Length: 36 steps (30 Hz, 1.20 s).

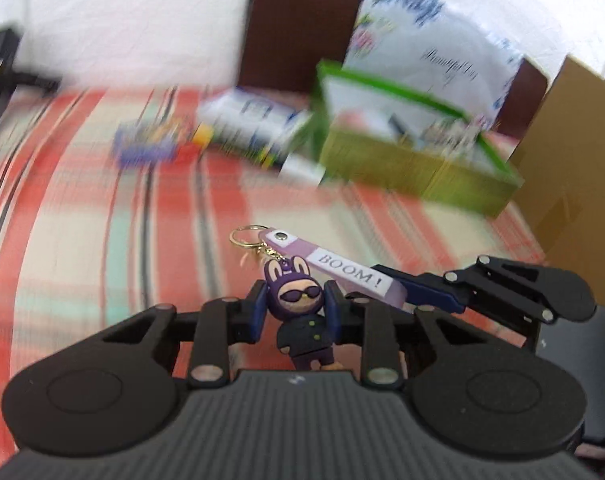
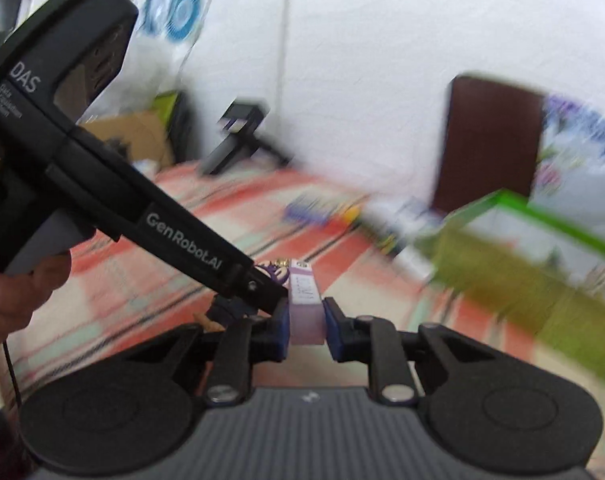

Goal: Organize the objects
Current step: 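Carry the keychain figure with the left gripper into the green box and release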

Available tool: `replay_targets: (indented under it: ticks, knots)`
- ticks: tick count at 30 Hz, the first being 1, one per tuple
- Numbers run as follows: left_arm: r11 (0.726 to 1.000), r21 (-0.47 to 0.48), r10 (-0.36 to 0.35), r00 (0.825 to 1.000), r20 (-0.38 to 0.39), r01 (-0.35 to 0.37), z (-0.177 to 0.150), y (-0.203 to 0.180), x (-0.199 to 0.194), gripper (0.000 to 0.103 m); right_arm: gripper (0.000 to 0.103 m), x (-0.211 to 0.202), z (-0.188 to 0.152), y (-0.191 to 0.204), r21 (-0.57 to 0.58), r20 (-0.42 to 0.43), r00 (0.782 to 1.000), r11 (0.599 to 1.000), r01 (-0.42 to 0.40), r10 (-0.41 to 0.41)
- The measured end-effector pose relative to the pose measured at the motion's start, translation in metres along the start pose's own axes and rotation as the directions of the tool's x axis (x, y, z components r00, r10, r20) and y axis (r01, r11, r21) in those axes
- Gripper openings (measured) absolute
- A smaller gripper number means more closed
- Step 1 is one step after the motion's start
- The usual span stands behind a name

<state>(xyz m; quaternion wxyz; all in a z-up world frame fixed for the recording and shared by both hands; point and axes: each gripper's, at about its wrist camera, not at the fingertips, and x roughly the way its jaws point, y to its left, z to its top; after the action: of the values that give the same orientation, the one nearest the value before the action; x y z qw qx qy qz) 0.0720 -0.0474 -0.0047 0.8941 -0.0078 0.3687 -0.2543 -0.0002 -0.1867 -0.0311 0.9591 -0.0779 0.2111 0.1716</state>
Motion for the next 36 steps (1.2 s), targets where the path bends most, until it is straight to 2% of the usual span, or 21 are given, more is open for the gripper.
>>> replay_targets:
  ticks: [4, 7, 9, 15, 17, 19, 20, 22, 24, 26, 30, 32, 36]
  knots:
    - [0.996, 0.078, -0.045, 0.997, 0.061, 0.040, 0.050, -0.026, 0.015, 0.032, 0.018, -0.004, 0.019, -0.039, 0.057, 0.078, 0.989, 0.991, 0.120, -0.124]
    - [0.985, 0.165, -0.063, 0.993, 0.104, 0.045, 0.080, -0.055, 0.038, 0.032, 0.018, -0.002, 0.030, -0.074, 0.112, 0.113, 0.966, 0.969, 0.219, -0.231]
    - [0.979, 0.195, -0.080, 0.991, 0.106, 0.058, 0.098, -0.071, 0.062, 0.032, 0.018, 0.002, 0.033, -0.099, 0.155, 0.120, 0.950, 0.951, 0.268, -0.287]
    - [0.962, 0.263, -0.102, 0.991, 0.092, 0.075, 0.128, -0.112, 0.130, 0.032, 0.019, 0.026, 0.022, -0.167, 0.257, 0.088, 0.901, 0.883, 0.393, -0.426]
    - [0.966, 0.255, -0.072, 0.993, 0.089, 0.047, 0.134, -0.116, 0.150, 0.037, 0.026, 0.044, 0.017, -0.184, 0.285, 0.054, 0.877, 0.849, 0.444, -0.477]
    - [0.970, 0.244, -0.006, 0.997, 0.080, -0.014, 0.136, -0.116, 0.167, 0.041, 0.036, 0.057, 0.008, -0.195, 0.299, 0.001, 0.867, 0.827, 0.475, -0.498]
    - [0.972, 0.233, 0.010, 0.997, 0.071, -0.026, 0.134, -0.114, 0.170, 0.041, 0.036, 0.058, 0.003, -0.199, 0.322, -0.012, 0.866, 0.818, 0.476, -0.500]
    - [0.980, 0.199, -0.015, 0.998, 0.065, 0.001, 0.128, -0.104, 0.163, 0.042, 0.041, 0.051, -0.004, -0.197, 0.362, 0.001, 0.870, 0.811, 0.460, -0.493]
    - [0.982, 0.189, -0.012, 0.996, 0.087, -0.004, 0.119, -0.097, 0.148, 0.047, 0.044, 0.041, -0.008, -0.186, 0.367, 0.029, 0.866, 0.811, 0.456, -0.500]
    - [0.985, 0.172, -0.020, 0.992, 0.125, -0.001, 0.108, -0.088, 0.126, 0.053, 0.044, 0.032, -0.009, -0.174, 0.365, 0.067, 0.866, 0.820, 0.440, -0.495]
    - [0.992, 0.125, -0.031, 0.985, 0.172, 0.009, 0.087, -0.057, 0.083, 0.056, 0.046, 0.017, -0.004, -0.141, 0.336, 0.150, 0.877, 0.857, 0.390, -0.457]
    - [0.996, 0.088, -0.013, 0.984, 0.180, -0.003, 0.075, -0.034, 0.065, 0.058, 0.046, 0.015, -0.001, -0.122, 0.307, 0.174, 0.893, 0.884, 0.352, -0.416]
    - [0.994, 0.015, 0.104, 0.982, 0.155, -0.108, 0.057, 0.021, 0.044, 0.058, 0.046, 0.032, 0.009, -0.091, 0.263, 0.135, 0.961, 0.944, 0.198, -0.240]
